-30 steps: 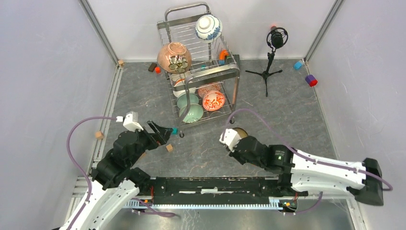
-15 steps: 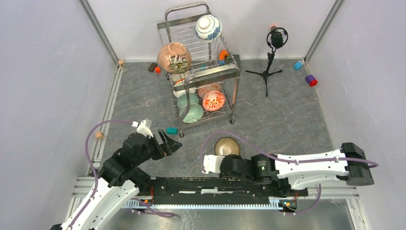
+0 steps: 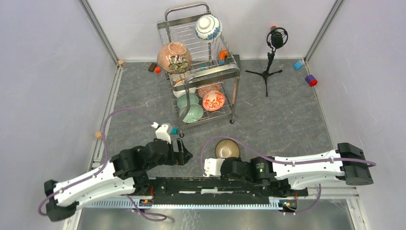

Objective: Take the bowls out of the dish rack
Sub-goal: Place the bowl at the center of the board.

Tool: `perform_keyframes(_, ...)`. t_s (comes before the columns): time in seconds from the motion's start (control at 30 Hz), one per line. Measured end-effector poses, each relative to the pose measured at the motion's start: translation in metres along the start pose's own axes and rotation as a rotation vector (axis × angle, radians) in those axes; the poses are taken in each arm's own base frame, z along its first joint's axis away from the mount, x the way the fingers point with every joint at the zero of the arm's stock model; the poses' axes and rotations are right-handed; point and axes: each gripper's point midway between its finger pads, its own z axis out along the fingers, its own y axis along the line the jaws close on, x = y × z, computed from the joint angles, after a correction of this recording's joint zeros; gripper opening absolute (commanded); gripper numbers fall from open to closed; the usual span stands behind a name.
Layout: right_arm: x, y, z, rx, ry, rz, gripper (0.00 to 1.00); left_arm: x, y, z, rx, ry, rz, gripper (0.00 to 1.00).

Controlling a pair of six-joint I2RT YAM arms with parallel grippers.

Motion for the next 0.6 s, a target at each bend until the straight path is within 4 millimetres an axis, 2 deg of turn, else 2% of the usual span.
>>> perform_keyframes(0.1,0.005,0.006,0.001,-0.010,0.003,-0.029,0.00,0.003,-0.007,0.006,-0.011,-0.025,0.052,0.99)
perform_keyframes(0.17,0.005,0.011,0.000,-0.018,-0.002,-0.059,0.00,0.010,-0.017,0.008,0.008,-0.027,0.099,0.99)
perform_keyframes(0.2,0.000,0.020,-0.003,-0.032,-0.025,-0.112,0.00,0.015,-0.029,0.016,0.011,-0.037,0.141,0.99)
perform_keyframes(0.4,-0.008,0.035,-0.008,-0.057,-0.072,-0.202,0.00,0.027,-0.047,0.032,0.013,-0.031,0.176,0.98)
perform_keyframes(0.6,-0.010,0.046,-0.011,-0.084,-0.096,-0.266,0.00,0.028,-0.058,0.038,0.033,-0.036,0.169,0.96)
